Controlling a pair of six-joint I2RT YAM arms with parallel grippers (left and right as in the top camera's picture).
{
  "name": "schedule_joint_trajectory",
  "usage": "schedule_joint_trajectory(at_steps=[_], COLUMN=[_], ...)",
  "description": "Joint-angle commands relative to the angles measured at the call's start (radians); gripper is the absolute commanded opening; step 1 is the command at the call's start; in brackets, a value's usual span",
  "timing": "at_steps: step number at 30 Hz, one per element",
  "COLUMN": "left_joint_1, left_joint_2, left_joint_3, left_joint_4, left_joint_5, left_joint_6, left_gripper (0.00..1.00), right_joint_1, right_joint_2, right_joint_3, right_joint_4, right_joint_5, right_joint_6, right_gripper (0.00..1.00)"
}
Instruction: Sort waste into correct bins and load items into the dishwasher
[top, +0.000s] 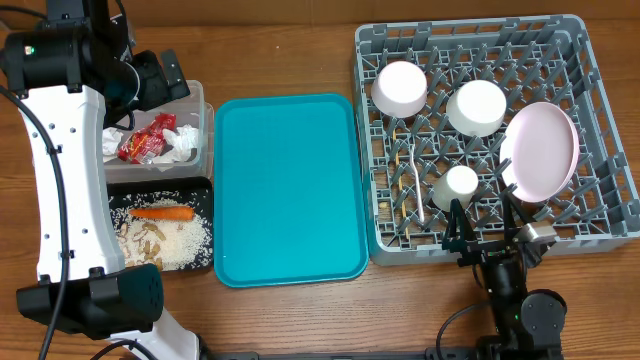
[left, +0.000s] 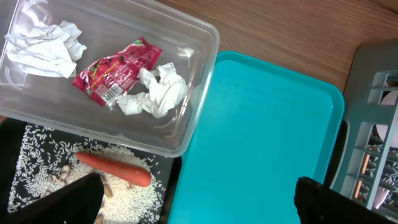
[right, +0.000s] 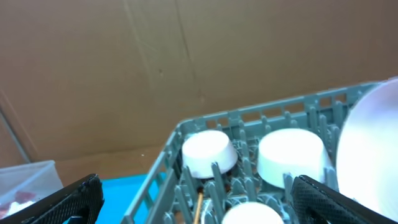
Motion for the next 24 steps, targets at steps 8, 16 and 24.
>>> schedule_joint_trajectory(at_steps=[8, 16, 24], left_joint_1=[-0.002, -0.002, -0.002], left_joint_2=[-0.002, -0.002, -0.002], left_joint_3=[0.013, 0.013, 0.013], left_joint_4=[0.002, 0.002, 0.002], left_joint_5=[0.004, 0.004, 0.004], left_joint_6=[0.005, 0.005, 0.005], left_gripper=[1.00, 1.00, 1.00], right_joint_1=[-0.072, -0.072, -0.072], right_joint_2=[-0.012, -0.012, -0.013], right_joint_3=[-0.011, -0.011, -0.011], right_joint_4=[-0.122, -0.123, -0.122], right_joint_5=[-0.029, -0.018, -0.021], right_joint_6=[-0.005, -0.090, -0.084], right_gripper=[1.00, 1.00, 1.00])
